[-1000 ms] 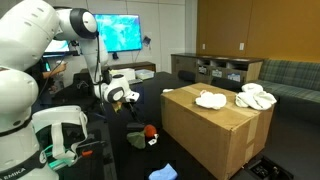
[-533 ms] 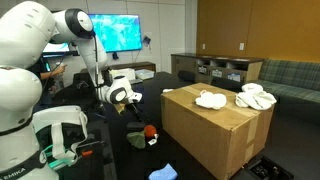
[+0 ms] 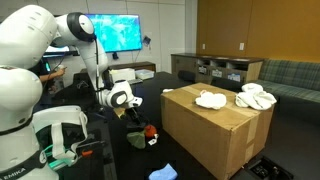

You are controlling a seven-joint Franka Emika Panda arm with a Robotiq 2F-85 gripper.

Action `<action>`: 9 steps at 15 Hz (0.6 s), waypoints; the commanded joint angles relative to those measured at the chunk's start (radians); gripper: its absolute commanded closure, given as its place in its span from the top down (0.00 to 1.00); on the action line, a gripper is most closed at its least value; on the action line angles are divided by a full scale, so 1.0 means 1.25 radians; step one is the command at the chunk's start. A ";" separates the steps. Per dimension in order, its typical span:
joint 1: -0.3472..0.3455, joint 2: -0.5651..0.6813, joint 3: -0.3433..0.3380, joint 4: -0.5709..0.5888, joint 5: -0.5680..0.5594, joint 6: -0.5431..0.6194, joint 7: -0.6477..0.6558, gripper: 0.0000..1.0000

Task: Put the moose doll on the table, then the white towel on the box, then blue sponge on the table, the white plastic on the box, the turnip plushie on the table, finally, the duster on the box

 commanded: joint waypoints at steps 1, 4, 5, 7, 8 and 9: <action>0.003 0.022 -0.029 0.010 -0.020 0.010 0.004 1.00; -0.016 0.030 -0.037 0.008 -0.026 0.012 -0.005 1.00; -0.023 0.033 -0.039 0.007 -0.028 0.009 -0.008 1.00; -0.041 0.044 -0.039 0.008 -0.034 0.010 -0.014 1.00; -0.049 0.046 -0.039 0.007 -0.036 0.006 -0.017 1.00; -0.060 0.049 -0.037 0.007 -0.039 0.002 -0.022 1.00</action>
